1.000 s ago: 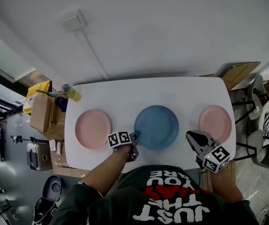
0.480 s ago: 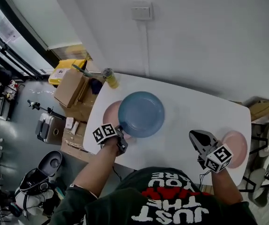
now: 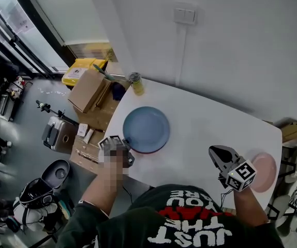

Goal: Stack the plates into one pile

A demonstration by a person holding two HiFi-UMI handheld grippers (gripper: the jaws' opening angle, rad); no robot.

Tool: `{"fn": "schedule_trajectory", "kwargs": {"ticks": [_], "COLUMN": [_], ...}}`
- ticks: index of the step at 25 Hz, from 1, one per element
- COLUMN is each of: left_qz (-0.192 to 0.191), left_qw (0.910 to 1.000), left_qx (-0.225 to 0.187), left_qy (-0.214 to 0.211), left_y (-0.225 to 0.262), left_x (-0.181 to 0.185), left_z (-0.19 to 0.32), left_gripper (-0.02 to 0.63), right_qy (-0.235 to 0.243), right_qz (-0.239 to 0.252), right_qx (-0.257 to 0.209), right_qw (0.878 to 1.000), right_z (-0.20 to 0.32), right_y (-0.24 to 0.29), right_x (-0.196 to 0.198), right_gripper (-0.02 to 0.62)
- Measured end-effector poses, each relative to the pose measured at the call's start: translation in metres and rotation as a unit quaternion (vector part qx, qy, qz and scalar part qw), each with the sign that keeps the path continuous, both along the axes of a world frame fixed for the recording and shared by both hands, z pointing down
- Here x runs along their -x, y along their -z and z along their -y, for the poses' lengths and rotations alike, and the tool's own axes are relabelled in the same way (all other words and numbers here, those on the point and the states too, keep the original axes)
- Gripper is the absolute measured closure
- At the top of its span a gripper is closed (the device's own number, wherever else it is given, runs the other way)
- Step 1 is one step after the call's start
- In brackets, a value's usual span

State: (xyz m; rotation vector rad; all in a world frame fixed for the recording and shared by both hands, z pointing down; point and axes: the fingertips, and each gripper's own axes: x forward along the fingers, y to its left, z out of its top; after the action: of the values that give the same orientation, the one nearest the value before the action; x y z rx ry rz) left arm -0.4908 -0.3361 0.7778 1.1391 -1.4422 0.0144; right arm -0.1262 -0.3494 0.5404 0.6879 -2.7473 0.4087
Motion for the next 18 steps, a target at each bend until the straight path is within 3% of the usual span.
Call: {"fn": "schedule_trajectory", "kwargs": {"ticks": [4, 9, 12, 18], "left_qz": [0.071, 0.134, 0.165, 0.219], "left_qw": [0.9932, 0.9777, 0.9711, 0.9564], "left_qx": [0.016, 0.013, -0.012, -0.137], "left_qy": [-0.091, -0.161, -0.171, -0.136], "left_y": [-0.002, 0.003, 0.014, 0.087], "left_x": [-0.002, -0.011, -0.010, -0.017], "left_z": [0.001, 0.002, -0.004, -0.034], "left_gripper": [0.557, 0.389, 0.325, 0.327], "right_qy": [-0.012, -0.025, -0.027, -0.013], "right_qz": [-0.003, -0.001, 0.006, 0.028], "right_qx": [0.003, 0.002, -0.005, -0.024], "right_qw": [1.000, 1.000, 1.000, 0.999], "right_z": [-0.004, -0.006, -0.006, -0.013], "right_y": [-0.003, -0.001, 0.006, 0.023], "right_x": [-0.009, -0.023, -0.032, -0.058], "right_gripper": [0.589, 0.589, 0.589, 0.589]}}
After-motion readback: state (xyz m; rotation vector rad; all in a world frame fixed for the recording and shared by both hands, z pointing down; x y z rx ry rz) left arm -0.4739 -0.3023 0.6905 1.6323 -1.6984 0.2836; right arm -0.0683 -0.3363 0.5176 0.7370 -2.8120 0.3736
